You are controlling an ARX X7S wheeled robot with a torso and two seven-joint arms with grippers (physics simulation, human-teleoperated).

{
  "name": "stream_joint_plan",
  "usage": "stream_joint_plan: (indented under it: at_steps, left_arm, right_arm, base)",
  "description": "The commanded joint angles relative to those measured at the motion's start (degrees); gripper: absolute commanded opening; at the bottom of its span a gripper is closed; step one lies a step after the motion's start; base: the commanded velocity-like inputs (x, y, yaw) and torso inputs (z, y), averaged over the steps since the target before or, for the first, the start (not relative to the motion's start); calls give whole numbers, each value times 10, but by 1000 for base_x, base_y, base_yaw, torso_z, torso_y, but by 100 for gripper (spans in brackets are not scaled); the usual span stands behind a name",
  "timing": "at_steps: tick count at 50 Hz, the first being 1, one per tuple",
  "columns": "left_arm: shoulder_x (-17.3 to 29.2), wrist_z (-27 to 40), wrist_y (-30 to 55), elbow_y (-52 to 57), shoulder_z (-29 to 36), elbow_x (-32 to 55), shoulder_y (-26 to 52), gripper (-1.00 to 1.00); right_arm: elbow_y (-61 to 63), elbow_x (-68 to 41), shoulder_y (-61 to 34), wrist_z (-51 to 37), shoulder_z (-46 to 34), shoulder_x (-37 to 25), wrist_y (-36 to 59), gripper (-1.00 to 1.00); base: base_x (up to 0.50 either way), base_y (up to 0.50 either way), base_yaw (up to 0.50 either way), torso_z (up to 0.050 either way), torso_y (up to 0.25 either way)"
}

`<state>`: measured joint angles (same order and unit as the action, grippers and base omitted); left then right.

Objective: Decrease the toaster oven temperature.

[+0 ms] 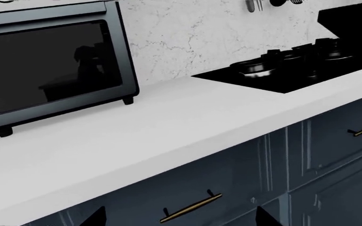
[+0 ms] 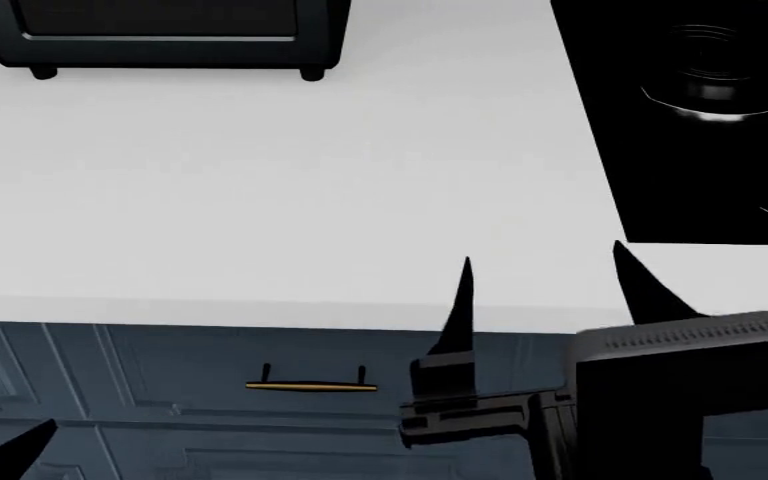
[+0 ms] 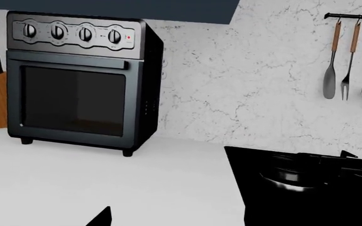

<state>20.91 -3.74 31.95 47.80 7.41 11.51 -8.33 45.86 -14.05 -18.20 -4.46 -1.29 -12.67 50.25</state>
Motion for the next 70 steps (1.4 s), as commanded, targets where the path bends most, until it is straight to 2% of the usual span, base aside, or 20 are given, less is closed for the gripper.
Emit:
stream_joint_plan:
  at_steps: [1, 6, 21, 36, 62, 70]
  left_arm:
    - [12, -28, 52, 49, -27, 40, -21, 100]
    - [14, -27, 55, 47, -26, 41, -16, 100]
    - [14, -33, 73, 46, -38, 74, -6, 100]
    - [14, -36, 52, 21, -30, 72, -3, 100]
    - [21, -33, 21, 16, -29, 67, -25, 100]
    - [23, -32, 23, 12, -26, 68, -19, 100]
  right_arm:
    - [49, -57, -138, 9, 45, 26, 175, 100]
    - [52, -80, -187, 3, 70, 48, 235, 100]
    - [72, -114, -200, -3, 100, 72, 270, 100]
    - [77, -125, -187, -8, 83, 63, 253, 100]
    - [94, -160, -186, -24, 105, 65, 264, 100]
    - [93, -176, -178, -20, 123, 71, 251, 100]
  base:
    - [0, 0, 0, 0, 0]
    - [0, 0, 0, 0, 0]
    - [0, 15, 0, 0, 0]
    - [34, 476, 0, 0, 0]
    - [199, 499, 0, 0, 0]
    - [280, 103, 0, 0, 0]
